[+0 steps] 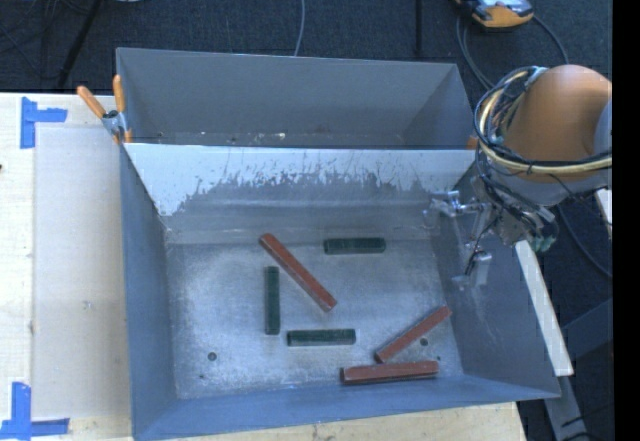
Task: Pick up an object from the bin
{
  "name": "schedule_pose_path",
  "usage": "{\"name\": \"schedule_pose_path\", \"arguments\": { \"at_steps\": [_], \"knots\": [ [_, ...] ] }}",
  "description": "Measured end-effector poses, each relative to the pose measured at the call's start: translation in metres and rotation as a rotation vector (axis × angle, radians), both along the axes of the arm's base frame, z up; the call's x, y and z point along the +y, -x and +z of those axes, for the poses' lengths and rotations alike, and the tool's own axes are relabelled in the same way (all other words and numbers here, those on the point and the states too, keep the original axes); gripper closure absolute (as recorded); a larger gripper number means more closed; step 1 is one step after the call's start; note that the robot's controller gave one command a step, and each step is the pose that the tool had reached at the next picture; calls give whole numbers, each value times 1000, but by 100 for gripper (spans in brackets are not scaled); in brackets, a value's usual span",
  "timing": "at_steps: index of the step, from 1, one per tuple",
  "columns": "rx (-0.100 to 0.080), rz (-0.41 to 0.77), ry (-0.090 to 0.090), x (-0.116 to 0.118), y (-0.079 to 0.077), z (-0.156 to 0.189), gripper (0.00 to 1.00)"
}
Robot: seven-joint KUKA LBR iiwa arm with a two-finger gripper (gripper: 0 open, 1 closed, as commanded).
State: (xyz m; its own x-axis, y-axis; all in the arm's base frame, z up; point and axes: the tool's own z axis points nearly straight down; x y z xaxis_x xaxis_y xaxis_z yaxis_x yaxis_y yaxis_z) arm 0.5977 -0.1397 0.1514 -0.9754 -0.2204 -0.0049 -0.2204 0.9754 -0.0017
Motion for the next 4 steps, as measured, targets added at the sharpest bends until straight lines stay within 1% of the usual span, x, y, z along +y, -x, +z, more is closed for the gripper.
{"name": "schedule_pose_path", "arguments": {
  "at_steps": [1,2,3,4],
  "knots": [
    [8,-99,-2,21,53,-51,0],
    [5,23,-1,-20,40,-82,100],
    [5,26,-2,-19,40,-82,0],
    [5,29,-1,-19,40,-82,100]
  ]
}}
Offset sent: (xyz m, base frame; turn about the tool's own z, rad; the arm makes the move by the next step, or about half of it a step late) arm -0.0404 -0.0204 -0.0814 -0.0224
